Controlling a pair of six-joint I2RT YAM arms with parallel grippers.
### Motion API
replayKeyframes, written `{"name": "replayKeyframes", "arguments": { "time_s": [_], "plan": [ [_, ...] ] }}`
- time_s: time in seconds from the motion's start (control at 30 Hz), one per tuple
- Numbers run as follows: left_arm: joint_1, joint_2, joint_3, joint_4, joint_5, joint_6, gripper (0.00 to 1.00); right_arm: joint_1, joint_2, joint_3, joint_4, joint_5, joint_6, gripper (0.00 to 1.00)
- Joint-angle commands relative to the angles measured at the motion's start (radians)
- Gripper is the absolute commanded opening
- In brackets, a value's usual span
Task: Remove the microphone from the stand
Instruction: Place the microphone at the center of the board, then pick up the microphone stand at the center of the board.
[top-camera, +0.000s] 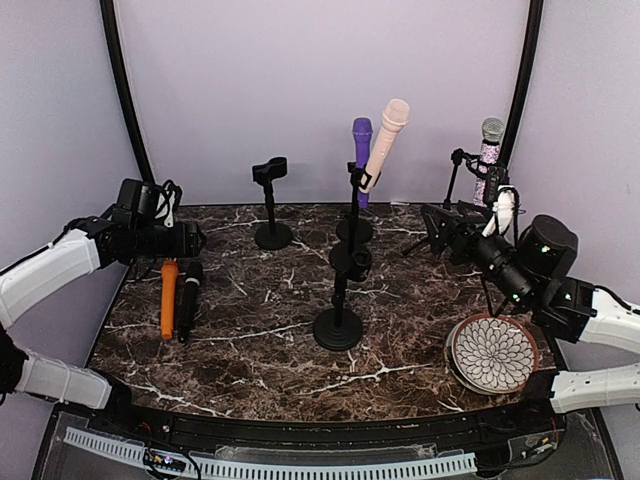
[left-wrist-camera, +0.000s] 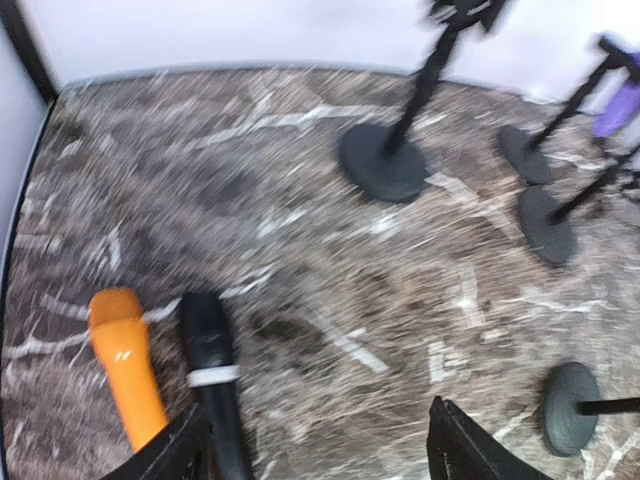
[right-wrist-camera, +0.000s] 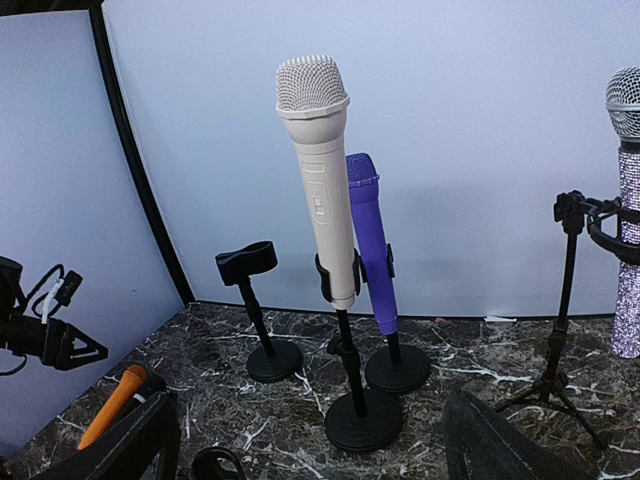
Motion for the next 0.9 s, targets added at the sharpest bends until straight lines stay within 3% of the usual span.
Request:
{"name": "replayKeyframes", "arguments": {
  "time_s": [0.0,0.13,0.3,0.4,0.63,0.87],
  "plan": [
    [-0.059,-0.129,-0.038,0.147,0.274,0.127,0.78,-0.014,-0.009,-0.032,0.058,0.040,0.038,0.93],
    [-0.240,-0.165,-0.052,0.216,0.316,0.190,0.80,-0.039,0.009,-0.062,0.092,0.057,0.095,0.93],
    [-0.394,-0.100,-0.073,0.357,0.383,0.139,0.80,-0.057,0.045,-0.106,0.150,0.069,0.163,0.94],
    [-0.443,-0.025,-0.048,0.440,0.408,0.122,0.80,-0.058,0.067,-0.120,0.179,0.032,0.200,0.93],
    [-0.553,0.201,0.082,0.469,0.416,0.184,0.80,-0.058,0.081,-0.129,0.210,-0.001,0.230,0.92],
    [-0.572,0.359,0.162,0.472,0.407,0.213,0.80,-0.057,0.058,-0.124,0.201,0.004,0.224,0.92]
  ]
}}
